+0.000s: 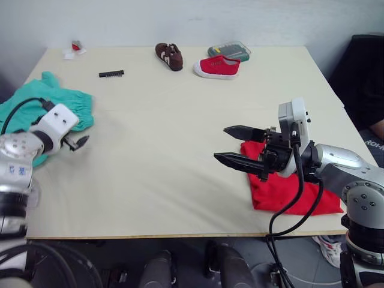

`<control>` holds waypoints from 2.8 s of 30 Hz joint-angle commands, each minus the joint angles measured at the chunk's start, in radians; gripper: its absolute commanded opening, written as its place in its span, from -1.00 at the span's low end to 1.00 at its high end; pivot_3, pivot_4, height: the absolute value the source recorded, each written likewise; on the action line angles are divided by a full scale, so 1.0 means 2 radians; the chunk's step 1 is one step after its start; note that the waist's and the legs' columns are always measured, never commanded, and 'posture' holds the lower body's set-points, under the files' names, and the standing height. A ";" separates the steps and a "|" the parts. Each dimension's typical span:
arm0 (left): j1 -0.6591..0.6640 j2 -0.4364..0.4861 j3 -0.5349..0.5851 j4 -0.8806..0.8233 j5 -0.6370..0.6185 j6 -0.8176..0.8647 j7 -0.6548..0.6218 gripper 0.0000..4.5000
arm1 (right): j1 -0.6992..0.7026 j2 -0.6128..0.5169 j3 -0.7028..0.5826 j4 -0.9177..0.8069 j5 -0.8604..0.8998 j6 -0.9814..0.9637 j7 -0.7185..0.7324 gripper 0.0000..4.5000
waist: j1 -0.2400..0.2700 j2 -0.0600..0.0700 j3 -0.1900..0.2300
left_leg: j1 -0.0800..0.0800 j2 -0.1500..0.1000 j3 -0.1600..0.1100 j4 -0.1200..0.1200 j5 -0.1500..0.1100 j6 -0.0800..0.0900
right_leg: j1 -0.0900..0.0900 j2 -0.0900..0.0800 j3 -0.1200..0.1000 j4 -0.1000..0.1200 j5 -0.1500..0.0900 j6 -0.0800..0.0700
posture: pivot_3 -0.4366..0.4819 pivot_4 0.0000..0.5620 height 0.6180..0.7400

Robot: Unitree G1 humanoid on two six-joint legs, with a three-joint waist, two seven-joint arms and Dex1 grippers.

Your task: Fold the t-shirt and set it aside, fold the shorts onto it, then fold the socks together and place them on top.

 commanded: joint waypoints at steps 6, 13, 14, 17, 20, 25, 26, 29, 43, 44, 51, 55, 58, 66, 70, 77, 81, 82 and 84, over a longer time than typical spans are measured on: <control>-0.129 -0.012 -0.067 0.241 0.089 -0.074 0.063 0.82 | 0.026 -0.003 -0.025 -0.040 0.013 -0.016 -0.043 1.00 | -0.010 -0.002 0.000 | 0.000 0.000 0.005 0.000 -0.001 0.002 | -0.001 0.000 0.000 -0.001 0.000 0.002 | -0.05 -0.47 1.00; -0.153 -0.017 -0.075 0.284 0.099 -0.076 0.073 -0.15 | 0.052 -0.007 -0.039 -0.053 0.012 -0.023 -0.064 1.00 | -0.010 -0.004 0.000 | 0.001 0.000 0.006 0.001 -0.002 0.003 | -0.001 -0.001 0.001 0.000 0.000 0.003 | -0.05 -0.47 1.00; -0.154 -0.019 -0.073 0.284 0.097 -0.076 0.072 -0.30 | 0.054 -0.009 -0.041 -0.054 0.011 -0.024 -0.064 1.00 | -0.010 -0.004 0.000 | 0.001 0.000 0.006 0.001 -0.002 0.003 | -0.001 -0.001 0.002 0.000 0.001 0.003 | -0.05 -0.47 1.00; -0.156 -0.023 -0.066 0.286 0.087 -0.077 0.062 -0.72 | 0.060 -0.017 -0.039 -0.055 0.004 -0.030 -0.058 1.00 | -0.010 -0.004 -0.001 | 0.001 0.000 0.006 0.002 -0.002 0.003 | -0.001 -0.001 0.002 0.001 0.001 0.003 | -0.05 -0.47 1.00; -0.156 -0.028 -0.051 0.281 0.068 -0.075 0.035 -0.99 | 0.066 -0.028 -0.036 -0.057 -0.003 -0.037 -0.049 1.00 | -0.010 -0.004 -0.001 | 0.001 0.000 0.006 0.002 -0.002 0.003 | -0.001 -0.001 0.002 0.001 0.001 0.003 | -0.05 -0.47 1.00; -0.139 -0.072 -0.014 0.189 -0.012 -0.056 -0.114 -0.99 | 0.088 -0.046 -0.014 -0.077 -0.024 -0.051 -0.027 1.00 | -0.006 -0.004 -0.001 | 0.000 0.000 0.006 0.003 -0.002 0.003 | -0.001 -0.001 0.001 0.001 0.001 0.003 | -0.05 -0.47 1.00; -0.125 -0.080 -0.014 0.146 -0.028 -0.034 -0.148 -0.99 | 0.090 -0.048 -0.013 -0.077 -0.025 -0.053 -0.025 1.00 | -0.004 -0.005 -0.001 | 0.000 0.000 0.005 0.004 -0.002 0.003 | -0.001 -0.001 0.001 0.001 0.001 0.003 | -0.05 -0.47 1.00; -0.048 -0.106 -0.036 -0.066 -0.087 0.081 -0.251 -0.99 | 0.093 -0.060 -0.009 -0.077 -0.034 -0.053 -0.018 1.00 | -0.006 -0.004 -0.001 | 0.000 0.000 0.006 0.008 -0.003 0.004 | -0.001 -0.001 0.002 0.003 0.001 0.003 | -0.05 -0.47 1.00; 0.053 -0.215 -0.160 -0.423 -0.190 0.307 -0.294 -0.71 | 0.186 -0.138 0.015 -0.089 -0.169 -0.127 0.055 1.00 | -0.004 -0.004 -0.001 | 0.003 0.000 0.007 0.009 -0.003 0.003 | 0.001 -0.001 0.006 0.003 0.000 0.003 | -0.05 -0.47 1.00; 0.051 -0.218 -0.157 -0.426 -0.197 0.315 -0.294 -0.57 | 0.190 -0.139 0.020 -0.088 -0.179 -0.134 0.057 1.00 | -0.002 -0.004 -0.001 | 0.003 0.000 0.007 0.009 -0.003 0.003 | 0.001 -0.001 0.006 0.003 0.001 0.004 | -0.05 -0.47 1.00; 0.044 -0.185 -0.038 -0.501 -0.345 0.402 -0.333 0.24 | 0.198 -0.131 0.057 -0.084 -0.237 -0.176 0.069 1.00 | -0.002 -0.004 -0.001 | 0.003 0.001 0.006 0.009 -0.003 0.003 | 0.000 0.000 0.006 0.003 0.000 0.003 | -0.05 -0.47 1.00; 0.112 -0.046 0.002 -0.506 -0.332 0.352 -0.400 0.24 | 0.194 -0.143 0.119 -0.063 -0.327 -0.254 0.093 1.00 | -0.011 -0.003 -0.001 | 0.003 0.001 0.006 0.009 -0.003 0.002 | 0.000 0.000 0.005 0.004 0.000 0.003 | -0.05 -0.47 1.00; 0.222 0.058 0.022 -0.470 -0.242 0.198 -0.419 0.24 | 0.184 -0.137 0.162 -0.017 -0.393 -0.333 0.114 1.00 | -0.013 -0.003 -0.001 | 0.005 0.001 0.007 0.008 -0.003 0.001 | 0.000 0.000 0.006 0.005 -0.002 0.002 | -0.05 -0.47 1.00; 0.455 0.101 0.174 -0.468 -0.182 0.052 -0.385 0.24 | 0.101 -0.050 0.244 0.111 -0.482 -0.462 0.125 1.00 | -0.006 -0.003 -0.001 | 0.002 0.001 0.006 0.008 -0.005 0.001 | -0.002 -0.001 0.005 0.005 -0.003 0.001 | -0.05 -0.47 1.00; 0.515 0.087 0.209 -0.465 -0.152 0.005 -0.361 0.24 | 0.070 -0.003 0.258 0.158 -0.494 -0.479 0.124 1.00 | -0.010 -0.003 -0.001 | 0.002 0.001 0.007 0.008 -0.006 0.001 | -0.002 -0.001 0.005 0.005 -0.003 0.001 | -0.05 -0.47 1.00; 0.519 0.079 0.196 -0.386 -0.103 -0.090 -0.310 0.09 | 0.061 0.019 0.256 0.185 -0.500 -0.490 0.137 0.27 | -0.010 -0.002 -0.001 | 0.003 0.001 0.007 0.008 -0.006 0.002 | -0.002 -0.001 0.005 0.005 -0.003 0.001 | -0.05 -0.47 1.00; 0.500 0.082 0.180 -0.346 -0.100 -0.113 -0.300 -0.42 | 0.060 0.020 0.247 0.184 -0.498 -0.484 0.135 -0.38 | -0.010 -0.001 -0.001 | 0.003 0.002 0.007 0.008 -0.007 0.003 | -0.002 -0.001 0.005 0.006 -0.003 0.001 | -0.05 -0.47 1.00; 0.496 0.083 0.177 -0.341 -0.099 -0.116 -0.298 -0.56 | 0.061 0.019 0.244 0.183 -0.497 -0.482 0.135 -0.53 | -0.010 -0.001 -0.002 | 0.004 0.002 0.007 0.008 -0.007 0.003 | -0.002 -0.001 0.005 0.006 -0.003 0.000 | -0.05 -0.47 1.00; 0.481 0.083 0.167 -0.331 -0.106 -0.114 -0.301 -0.84 | 0.065 0.016 0.235 0.179 -0.491 -0.474 0.134 -0.87 | -0.010 0.000 -0.002 | 0.004 0.002 0.007 0.008 -0.007 0.003 | -0.002 -0.001 0.005 0.007 -0.003 0.000 | -0.05 -0.47 1.00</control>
